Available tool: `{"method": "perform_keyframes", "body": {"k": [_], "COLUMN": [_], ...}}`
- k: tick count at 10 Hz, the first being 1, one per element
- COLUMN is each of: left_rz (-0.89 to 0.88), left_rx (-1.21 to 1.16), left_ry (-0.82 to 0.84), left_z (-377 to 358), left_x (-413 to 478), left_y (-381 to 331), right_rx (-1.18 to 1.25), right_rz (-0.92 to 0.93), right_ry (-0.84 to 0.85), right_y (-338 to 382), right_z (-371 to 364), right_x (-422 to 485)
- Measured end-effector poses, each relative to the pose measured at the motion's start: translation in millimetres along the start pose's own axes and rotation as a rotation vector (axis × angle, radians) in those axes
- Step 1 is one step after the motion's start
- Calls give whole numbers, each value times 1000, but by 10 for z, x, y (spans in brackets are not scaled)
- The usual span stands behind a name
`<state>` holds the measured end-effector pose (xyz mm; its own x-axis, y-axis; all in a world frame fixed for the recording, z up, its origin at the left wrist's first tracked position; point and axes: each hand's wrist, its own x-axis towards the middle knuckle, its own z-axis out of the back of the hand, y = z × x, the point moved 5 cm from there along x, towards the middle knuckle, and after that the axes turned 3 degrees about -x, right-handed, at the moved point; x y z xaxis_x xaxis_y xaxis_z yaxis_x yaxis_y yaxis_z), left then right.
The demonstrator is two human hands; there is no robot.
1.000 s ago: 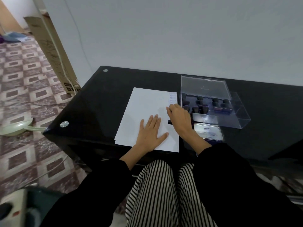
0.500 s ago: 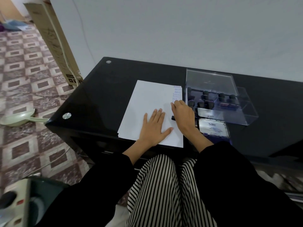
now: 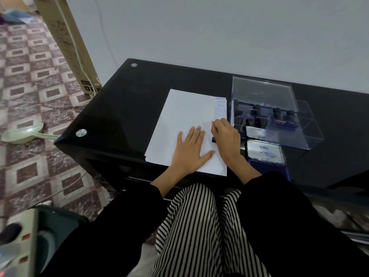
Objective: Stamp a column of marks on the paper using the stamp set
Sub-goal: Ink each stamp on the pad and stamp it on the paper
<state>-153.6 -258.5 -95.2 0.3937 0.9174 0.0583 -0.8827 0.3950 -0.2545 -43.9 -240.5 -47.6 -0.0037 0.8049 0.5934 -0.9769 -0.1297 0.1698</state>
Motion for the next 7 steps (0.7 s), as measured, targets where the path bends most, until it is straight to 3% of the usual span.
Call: {"method": "perform_keyframes", "body": {"k": [7], "left_rz": [-9], "left_rx": [33], "left_ry": [-1], "left_z": [-31], "left_x": [12], "left_y": [-5], "right_rx": [148], "right_rz": [92], "right_ry": [-101], "right_y": [-63], "right_z": [-87], "right_x": [-21]}}
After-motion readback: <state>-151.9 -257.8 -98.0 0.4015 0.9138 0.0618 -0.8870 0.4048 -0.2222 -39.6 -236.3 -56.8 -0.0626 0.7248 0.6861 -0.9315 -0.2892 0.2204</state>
